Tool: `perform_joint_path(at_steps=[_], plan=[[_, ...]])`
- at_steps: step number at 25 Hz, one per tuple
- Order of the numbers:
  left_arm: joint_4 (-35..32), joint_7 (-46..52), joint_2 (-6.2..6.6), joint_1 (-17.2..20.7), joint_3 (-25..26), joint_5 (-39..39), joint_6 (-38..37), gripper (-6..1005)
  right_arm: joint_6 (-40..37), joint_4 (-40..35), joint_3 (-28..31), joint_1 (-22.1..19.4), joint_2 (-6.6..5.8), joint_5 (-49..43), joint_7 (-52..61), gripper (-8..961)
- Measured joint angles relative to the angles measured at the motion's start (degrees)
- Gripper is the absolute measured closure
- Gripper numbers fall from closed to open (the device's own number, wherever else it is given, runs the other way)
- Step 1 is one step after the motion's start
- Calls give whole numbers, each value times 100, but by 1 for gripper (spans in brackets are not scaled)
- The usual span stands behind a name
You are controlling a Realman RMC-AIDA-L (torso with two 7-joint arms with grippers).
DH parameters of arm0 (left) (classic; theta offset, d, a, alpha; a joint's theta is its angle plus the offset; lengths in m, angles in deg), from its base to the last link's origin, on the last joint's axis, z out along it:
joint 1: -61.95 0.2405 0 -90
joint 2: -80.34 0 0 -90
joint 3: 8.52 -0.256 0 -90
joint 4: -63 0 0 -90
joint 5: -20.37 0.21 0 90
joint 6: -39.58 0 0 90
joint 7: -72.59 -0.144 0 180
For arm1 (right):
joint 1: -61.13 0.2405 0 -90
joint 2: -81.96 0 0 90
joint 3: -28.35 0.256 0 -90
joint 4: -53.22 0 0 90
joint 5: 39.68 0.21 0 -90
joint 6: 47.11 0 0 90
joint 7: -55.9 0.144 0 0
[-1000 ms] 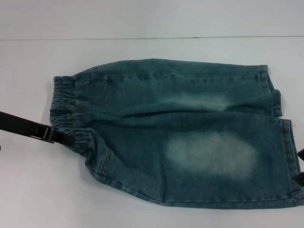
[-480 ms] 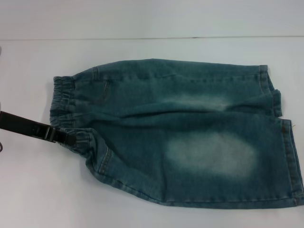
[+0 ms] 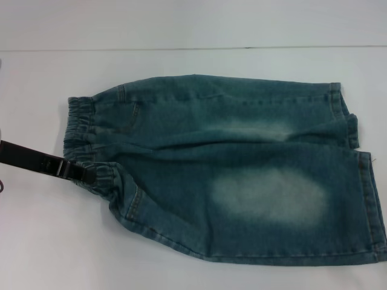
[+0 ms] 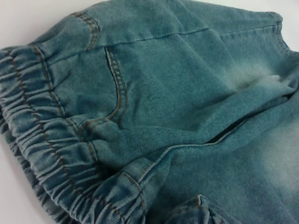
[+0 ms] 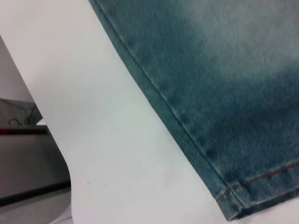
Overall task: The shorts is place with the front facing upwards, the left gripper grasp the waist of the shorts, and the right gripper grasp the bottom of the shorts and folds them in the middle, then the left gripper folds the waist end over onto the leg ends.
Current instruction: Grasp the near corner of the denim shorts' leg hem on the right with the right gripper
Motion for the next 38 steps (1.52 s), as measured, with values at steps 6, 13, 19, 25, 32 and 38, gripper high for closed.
perform_joint_path(at_steps=[6, 13, 19, 25, 32, 38], plan=[[77, 0, 0, 0, 0, 1, 36, 951, 97, 45, -24, 2, 143, -219, 1, 40], [77, 0, 22, 0, 0, 0, 35, 951, 178, 109, -53, 51, 236, -307, 1, 43], [76, 0, 27, 0, -1, 0, 30, 951, 230, 162, -59, 86, 283, -297, -13, 45], [75, 0, 27, 6, -1, 2, 36, 950, 257, 303, -50, 119, 289, -308, -39, 43], [75, 0, 35, 6, 0, 2, 32, 950, 335, 408, -73, 168, 264, -313, -33, 42], [75, 0, 36, 3, -1, 14, 27, 950, 409, 491, -84, 216, 272, -312, -5, 43]])
